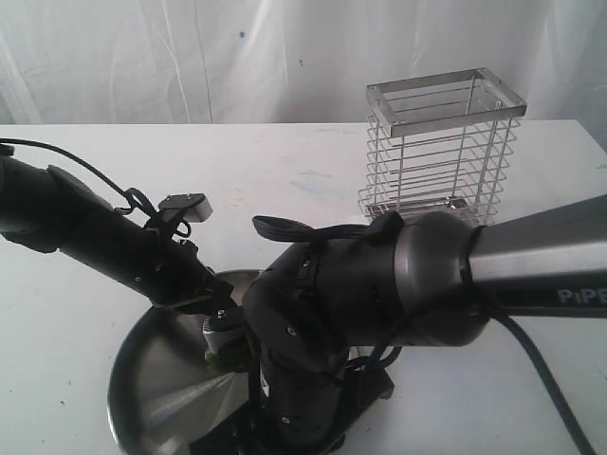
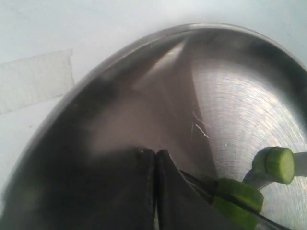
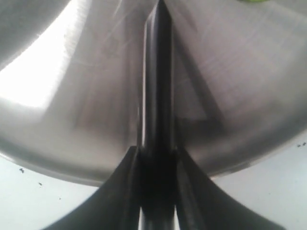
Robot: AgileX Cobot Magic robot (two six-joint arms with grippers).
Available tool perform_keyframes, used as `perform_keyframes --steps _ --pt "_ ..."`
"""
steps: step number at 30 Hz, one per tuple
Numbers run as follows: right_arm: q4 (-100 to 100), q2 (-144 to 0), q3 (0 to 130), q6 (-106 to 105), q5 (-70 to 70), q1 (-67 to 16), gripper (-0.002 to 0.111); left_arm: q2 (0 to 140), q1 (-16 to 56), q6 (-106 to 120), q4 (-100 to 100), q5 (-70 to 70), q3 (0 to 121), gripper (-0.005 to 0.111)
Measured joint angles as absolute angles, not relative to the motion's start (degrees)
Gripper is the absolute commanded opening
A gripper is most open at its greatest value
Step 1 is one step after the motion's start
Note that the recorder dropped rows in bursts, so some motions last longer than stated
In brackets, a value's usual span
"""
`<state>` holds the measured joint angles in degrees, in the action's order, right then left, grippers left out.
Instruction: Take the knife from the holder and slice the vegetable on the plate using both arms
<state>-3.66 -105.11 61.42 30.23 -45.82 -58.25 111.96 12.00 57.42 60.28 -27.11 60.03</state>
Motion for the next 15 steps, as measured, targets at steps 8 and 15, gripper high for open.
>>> perform_keyframes --steps 8,15 --pt "-1.0 -105.0 61.5 30.5 -46.2 -57.6 0.000 111.0 12.0 57.2 61.6 -23.9 59.9 0.000" --pt "-0.8 -105.0 61.5 30.6 -48.1 -57.6 0.000 105.6 12.0 57.2 61.5 -22.7 59.9 0.000"
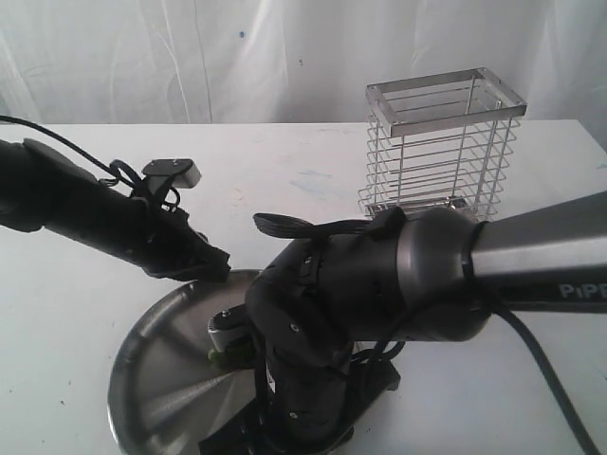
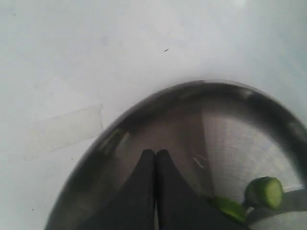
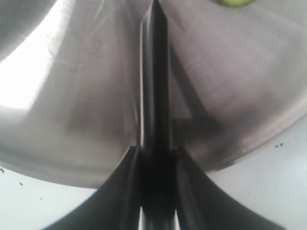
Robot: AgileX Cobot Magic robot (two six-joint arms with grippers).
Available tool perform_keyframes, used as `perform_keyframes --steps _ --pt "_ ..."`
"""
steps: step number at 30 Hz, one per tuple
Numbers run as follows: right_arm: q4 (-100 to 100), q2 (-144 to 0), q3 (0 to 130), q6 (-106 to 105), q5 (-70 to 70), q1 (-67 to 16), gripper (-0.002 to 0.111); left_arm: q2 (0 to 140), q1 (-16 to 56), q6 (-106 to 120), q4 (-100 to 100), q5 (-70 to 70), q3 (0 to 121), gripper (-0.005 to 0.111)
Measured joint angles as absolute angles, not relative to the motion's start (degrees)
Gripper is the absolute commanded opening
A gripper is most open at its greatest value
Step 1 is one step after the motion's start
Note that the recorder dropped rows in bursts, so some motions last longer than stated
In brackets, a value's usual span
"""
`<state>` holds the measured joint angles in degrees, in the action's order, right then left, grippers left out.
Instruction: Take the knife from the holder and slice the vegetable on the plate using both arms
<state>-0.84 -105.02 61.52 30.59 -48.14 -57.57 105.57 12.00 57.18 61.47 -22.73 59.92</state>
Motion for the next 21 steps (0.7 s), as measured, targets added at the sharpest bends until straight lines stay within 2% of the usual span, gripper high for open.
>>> perform_keyframes --steps 11,21 --pt "-0.8 -105.0 61.5 30.6 -48.3 -57.6 0.000 100.4 12.0 55.0 62.2 -39.1 59.0 0.000" --pt "-0.8 -105.0 61.5 30.6 -46.8 -57.6 0.000 100.4 12.0 60.7 70.6 -37.7 49.9 0.000"
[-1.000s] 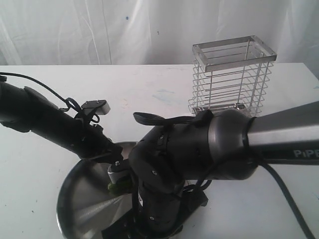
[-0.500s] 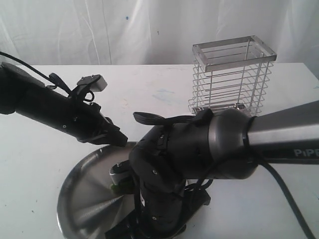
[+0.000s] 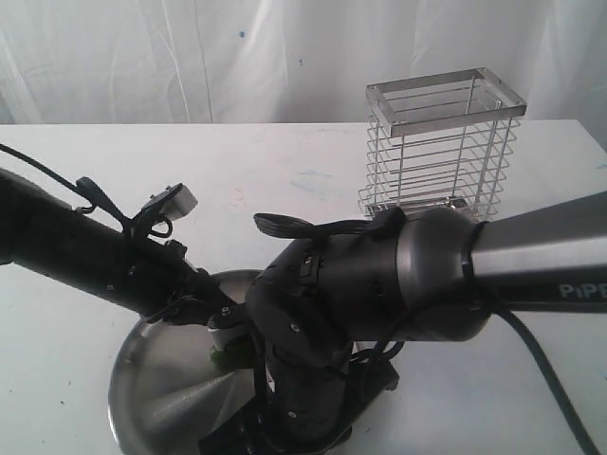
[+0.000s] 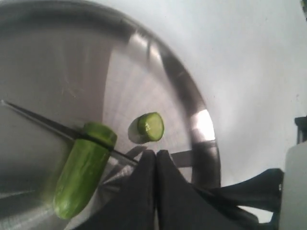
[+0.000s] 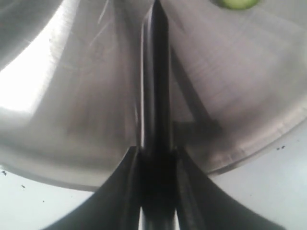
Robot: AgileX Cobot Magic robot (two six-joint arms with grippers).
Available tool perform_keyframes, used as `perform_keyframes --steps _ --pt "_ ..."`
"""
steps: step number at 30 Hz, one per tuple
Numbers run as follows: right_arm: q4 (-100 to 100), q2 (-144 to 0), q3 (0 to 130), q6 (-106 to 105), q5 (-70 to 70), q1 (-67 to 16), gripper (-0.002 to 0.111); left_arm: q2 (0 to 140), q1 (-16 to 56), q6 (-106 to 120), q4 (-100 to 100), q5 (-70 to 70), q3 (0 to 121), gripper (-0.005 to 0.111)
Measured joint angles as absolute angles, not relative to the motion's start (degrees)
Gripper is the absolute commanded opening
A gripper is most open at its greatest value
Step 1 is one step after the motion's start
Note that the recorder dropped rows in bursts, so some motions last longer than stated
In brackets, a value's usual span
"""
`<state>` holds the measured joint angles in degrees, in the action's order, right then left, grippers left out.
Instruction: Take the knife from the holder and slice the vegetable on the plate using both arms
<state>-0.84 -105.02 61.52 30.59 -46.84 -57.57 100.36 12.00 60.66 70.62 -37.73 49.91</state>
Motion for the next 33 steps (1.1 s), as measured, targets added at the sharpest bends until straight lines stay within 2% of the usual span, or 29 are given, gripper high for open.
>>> perform_keyframes --steps 5,11,33 --pt "-0.8 -105.0 61.5 30.9 -46.3 -57.6 0.000 100.4 12.0 65.8 77.8 -38.0 48.7 0.000" --pt "-0.8 -105.0 61.5 31.5 -45.8 -57.6 0.000 100.4 12.0 71.5 85.7 -31.0 48.4 0.000" --pt "-2.9 -105.0 61.5 31.5 -46.8 -57.6 0.000 105.8 12.0 72.9 82.8 -30.3 47.0 0.000"
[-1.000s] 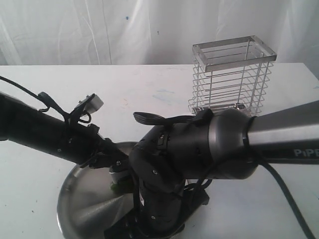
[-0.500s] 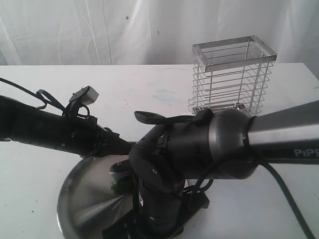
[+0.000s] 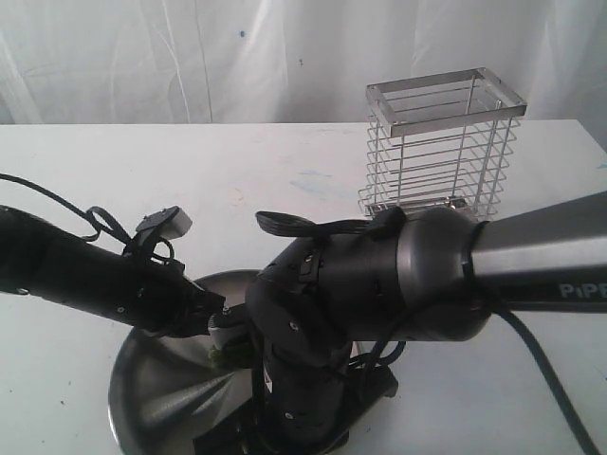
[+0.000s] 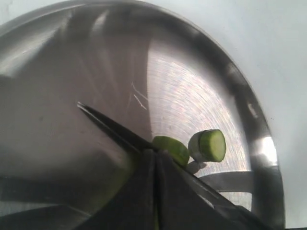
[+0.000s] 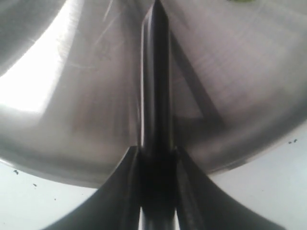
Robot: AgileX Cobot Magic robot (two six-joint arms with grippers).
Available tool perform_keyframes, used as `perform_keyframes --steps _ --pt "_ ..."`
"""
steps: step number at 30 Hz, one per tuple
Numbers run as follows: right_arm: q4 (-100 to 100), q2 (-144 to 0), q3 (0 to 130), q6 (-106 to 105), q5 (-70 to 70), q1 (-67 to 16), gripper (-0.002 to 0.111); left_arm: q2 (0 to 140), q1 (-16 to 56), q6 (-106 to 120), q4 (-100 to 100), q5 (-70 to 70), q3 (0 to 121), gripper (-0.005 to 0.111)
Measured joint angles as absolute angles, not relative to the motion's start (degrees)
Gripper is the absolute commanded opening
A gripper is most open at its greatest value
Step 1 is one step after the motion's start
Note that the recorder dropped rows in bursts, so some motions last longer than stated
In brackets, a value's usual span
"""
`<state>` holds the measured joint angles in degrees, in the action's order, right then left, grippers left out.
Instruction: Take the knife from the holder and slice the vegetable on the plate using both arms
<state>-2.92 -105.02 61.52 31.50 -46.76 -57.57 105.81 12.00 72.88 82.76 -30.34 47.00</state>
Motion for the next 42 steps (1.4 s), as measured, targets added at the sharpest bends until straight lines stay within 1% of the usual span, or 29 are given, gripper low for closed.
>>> perform_keyframes --steps 8,16,21,28,31,37,42 --pt "-2.9 -105.0 61.5 31.5 -46.4 -57.6 0.000 105.9 12.0 72.8 82.5 -25.7 47.0 0.000" --pt "-2.9 -105.0 61.5 31.7 -46.3 -57.6 0.000 105.9 12.0 73.3 84.4 -24.9 47.2 0.000" --pt "-2.9 -105.0 61.5 31.7 -46.3 -57.6 0.000 105.9 12.0 73.8 83.7 -17.2 48.5 0.000" --pt "-2.9 -105.0 61.5 31.7 -46.3 -57.6 0.000 105.8 12.0 74.1 83.1 -11.3 48.8 0.000" --pt "-2.9 -105.0 61.5 31.7 -46.1 -57.6 0.000 106.6 12.0 74.1 83.2 -11.2 49.9 0.000" --pt "-2.9 -105.0 61.5 31.7 -45.7 -57.6 0.000 109.9 12.0 74.4 84.4 -16.4 54.1 0.000" --pt "-2.9 -105.0 61.5 31.7 -45.7 -57.6 0.000 107.2 12.0 74.1 83.6 -22.3 54.4 0.000"
